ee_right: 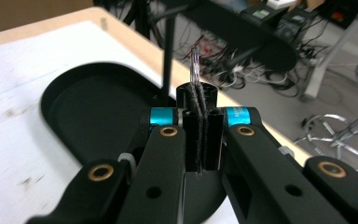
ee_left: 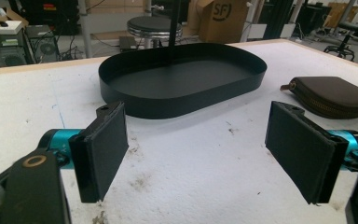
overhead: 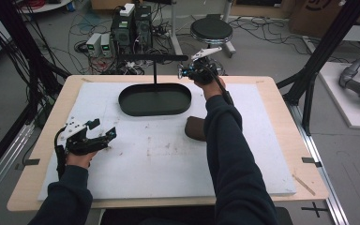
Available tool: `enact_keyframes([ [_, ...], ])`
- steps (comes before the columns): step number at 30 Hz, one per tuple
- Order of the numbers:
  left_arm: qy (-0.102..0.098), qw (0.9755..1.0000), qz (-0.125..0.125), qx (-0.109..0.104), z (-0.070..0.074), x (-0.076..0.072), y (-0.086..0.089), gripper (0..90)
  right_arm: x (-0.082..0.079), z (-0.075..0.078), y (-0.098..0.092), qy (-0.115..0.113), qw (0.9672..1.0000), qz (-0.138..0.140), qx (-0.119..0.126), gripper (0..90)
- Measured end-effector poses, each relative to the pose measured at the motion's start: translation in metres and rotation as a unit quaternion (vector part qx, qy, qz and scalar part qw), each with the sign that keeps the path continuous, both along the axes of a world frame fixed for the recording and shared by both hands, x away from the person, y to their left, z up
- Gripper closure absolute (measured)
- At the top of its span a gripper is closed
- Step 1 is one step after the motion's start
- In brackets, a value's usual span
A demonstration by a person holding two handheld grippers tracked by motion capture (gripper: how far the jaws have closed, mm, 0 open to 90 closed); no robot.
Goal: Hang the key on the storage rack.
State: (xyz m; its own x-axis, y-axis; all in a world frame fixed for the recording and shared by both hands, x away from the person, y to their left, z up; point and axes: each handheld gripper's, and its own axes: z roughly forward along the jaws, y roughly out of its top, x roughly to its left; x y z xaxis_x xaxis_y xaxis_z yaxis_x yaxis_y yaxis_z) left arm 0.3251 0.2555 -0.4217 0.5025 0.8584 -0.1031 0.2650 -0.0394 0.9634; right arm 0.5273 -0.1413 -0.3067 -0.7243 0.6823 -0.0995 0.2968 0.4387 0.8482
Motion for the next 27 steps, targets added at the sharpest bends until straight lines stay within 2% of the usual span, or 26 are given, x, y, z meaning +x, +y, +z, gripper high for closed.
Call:
enact_keyframes([
  [4,-0.001,1.0000,0.001,-0.001,0.000,0.000,0.002,21.0,0.008,0.004,0.003,-0.003,0.9999,-0.011,0.004,90.0],
  [5,-0.001,1.0000,0.002,-0.003,0.000,0.000,0.003,21.0,0.013,0.005,0.003,0.003,0.9999,-0.015,0.004,90.0],
  [8,-0.001,1.0000,0.003,-0.003,-0.001,0.000,0.004,21.0,0.015,0.003,0.004,0.002,0.9999,-0.017,0.002,90.0],
  [9,0.000,1.0000,0.004,-0.004,-0.001,0.000,0.004,21.0,0.017,0.000,0.002,0.012,0.9997,-0.019,0.004,90.0],
  [11,0.000,1.0000,0.004,-0.004,-0.001,0.000,0.005,21.0,0.019,-0.002,0.001,0.016,0.9996,-0.023,0.009,90.0],
  [19,0.001,1.0000,0.005,-0.003,-0.001,0.000,0.005,21.0,0.029,-0.012,0.000,0.016,0.9976,-0.062,0.028,90.0],
  [22,0.001,1.0000,0.004,-0.002,-0.001,0.000,0.005,21.0,0.030,-0.014,0.003,0.012,0.9969,-0.074,0.026,89.6],
  [24,0.002,1.0000,0.003,-0.002,-0.001,0.000,0.004,21.0,0.030,-0.017,0.006,0.017,0.9951,-0.096,0.017,83.7],
  [25,0.003,1.0000,0.002,-0.001,-0.002,0.000,0.005,21.0,0.030,-0.018,0.006,0.019,0.9942,-0.105,0.007,71.1],
  [27,0.003,1.0000,0.002,0.000,-0.002,0.000,0.005,21.0,0.028,-0.020,0.002,0.033,0.9936,-0.108,0.000,58.0],
])
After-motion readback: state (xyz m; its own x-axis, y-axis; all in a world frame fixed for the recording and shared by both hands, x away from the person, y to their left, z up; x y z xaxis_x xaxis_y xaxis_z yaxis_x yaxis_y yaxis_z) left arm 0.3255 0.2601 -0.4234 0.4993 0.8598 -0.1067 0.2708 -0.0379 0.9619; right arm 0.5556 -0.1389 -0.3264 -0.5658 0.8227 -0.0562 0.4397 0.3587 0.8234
